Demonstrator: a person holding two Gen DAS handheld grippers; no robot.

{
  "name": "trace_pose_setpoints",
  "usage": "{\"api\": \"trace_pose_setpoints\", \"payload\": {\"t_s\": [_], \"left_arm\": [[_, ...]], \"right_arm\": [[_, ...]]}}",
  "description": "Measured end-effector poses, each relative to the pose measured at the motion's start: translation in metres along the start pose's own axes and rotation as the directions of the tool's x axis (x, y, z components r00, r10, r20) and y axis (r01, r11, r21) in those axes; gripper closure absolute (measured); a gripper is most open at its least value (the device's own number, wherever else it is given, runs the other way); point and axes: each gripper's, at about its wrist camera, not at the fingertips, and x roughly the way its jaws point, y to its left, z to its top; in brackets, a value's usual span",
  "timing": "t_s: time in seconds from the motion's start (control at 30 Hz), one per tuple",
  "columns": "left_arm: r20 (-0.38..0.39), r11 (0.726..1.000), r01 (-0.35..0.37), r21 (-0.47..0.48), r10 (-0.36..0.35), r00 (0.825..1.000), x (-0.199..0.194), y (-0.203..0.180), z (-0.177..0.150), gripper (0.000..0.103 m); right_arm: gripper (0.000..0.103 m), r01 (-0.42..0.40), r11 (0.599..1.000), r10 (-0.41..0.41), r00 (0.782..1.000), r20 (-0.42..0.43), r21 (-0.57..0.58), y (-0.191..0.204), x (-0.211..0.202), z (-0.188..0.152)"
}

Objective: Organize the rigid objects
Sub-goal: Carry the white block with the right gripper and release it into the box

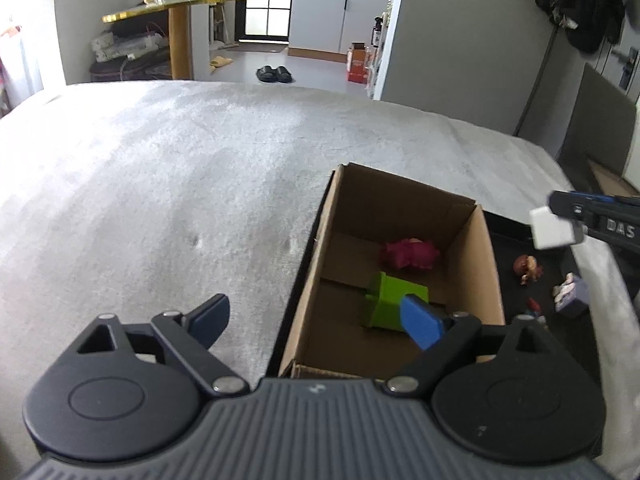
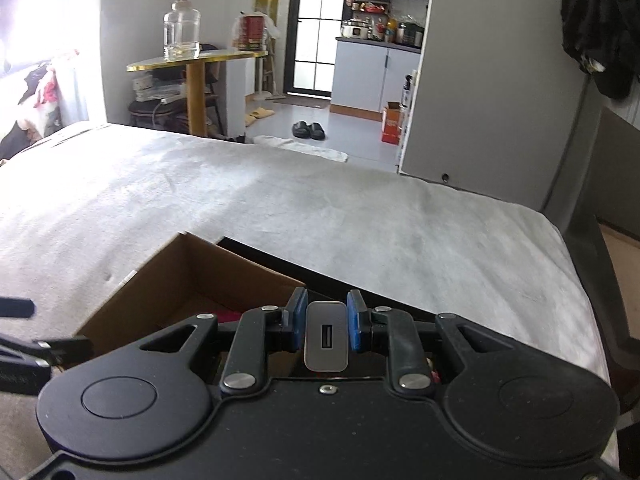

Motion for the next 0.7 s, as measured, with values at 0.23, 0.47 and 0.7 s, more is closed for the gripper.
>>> {"api": "trace_pose_setpoints", "payload": {"t_s": [0.23,0.47,0.7], "left_arm": [[-0.016,0.999,0.037,-0.017,-0.037,0.999,0.005,0.014,-0.006,0.045],[-0.058,0.996,0.081,-0.045,-0.084,0.995,0.014,0.03,-0.013,0.074],[-0.067,0.991,0.124,-0.045,-0.127,0.99,0.019,0.038,-0.017,0.091]], "right_arm": [[0.082,-0.014,0.999,0.013,1.0,-0.012,-0.035,0.035,0.007,0.007],[0.082,-0.015,0.998,0.012,0.999,-0.036,-0.067,0.059,0.016,0.01],[0.082,0.003,0.995,-0.009,0.998,-0.055,-0.104,0.075,0.028,0.009]]}}
